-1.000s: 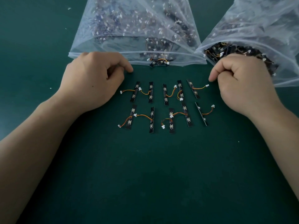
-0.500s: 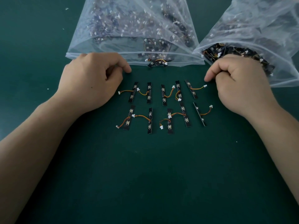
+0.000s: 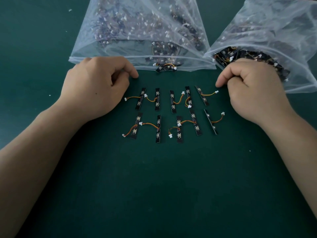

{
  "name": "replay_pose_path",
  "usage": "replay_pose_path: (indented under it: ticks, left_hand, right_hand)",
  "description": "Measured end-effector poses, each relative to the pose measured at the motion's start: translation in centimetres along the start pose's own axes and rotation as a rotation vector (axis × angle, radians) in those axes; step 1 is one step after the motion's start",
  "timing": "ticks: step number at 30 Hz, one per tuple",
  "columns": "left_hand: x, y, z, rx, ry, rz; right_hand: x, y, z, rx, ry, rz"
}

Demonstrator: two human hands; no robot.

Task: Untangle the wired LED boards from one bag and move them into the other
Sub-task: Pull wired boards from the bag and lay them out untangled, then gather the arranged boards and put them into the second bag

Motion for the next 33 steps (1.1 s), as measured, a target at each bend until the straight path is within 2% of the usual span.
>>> replay_pose_path:
  ticks: [12,16,19,23,25,29,33]
  left_hand:
    - [0.1,0.0,0.1,0.052,0.016,0.035]
    - [0.4,-0.1,-0.1,0.228,0.04,0.271]
    - [0.5,-0.7,0.0,0.294,0.102,0.41]
    - [-0.1,-0.7,0.4,0.417,0.195,0.411]
    - [-0.5,-0.6,0.5,0.459,0.224,0.377]
    - [-0.9,-0.8,0.5,0.486,0.216,0.41]
    - [-0.9,-1.3,0.6,0.546,0.235,0.352]
  right_hand:
    - [-0.5,0.1,-0.1,0.022,-0.035,-0.039]
    - [-0.6,-0.2,0.0,0.196,-0.133,-0.199]
    - [-0.8,-0.6,0.2,0.307,-0.147,-0.323]
    - [-0.5,-1.3,0.7,0.484,-0.231,-0.173]
    - [-0.6,-1.6,0.7,0.535,-0.214,-0.167]
    - [-0.4,-1.6,0.9,0.593,-0.187,-0.138]
    - [-0.1,-1.3,1.1,0.58,-0.167,-0.122]
Point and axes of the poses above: each hand's wrist, its own z-axis away from the middle knuckle, its own y-axis out of the palm, x = y × z, the point moved 4 cm from there along -z, towards the middle knuckle, and after that the axes turned 6 degrees about -z, right-handed, at the moved point
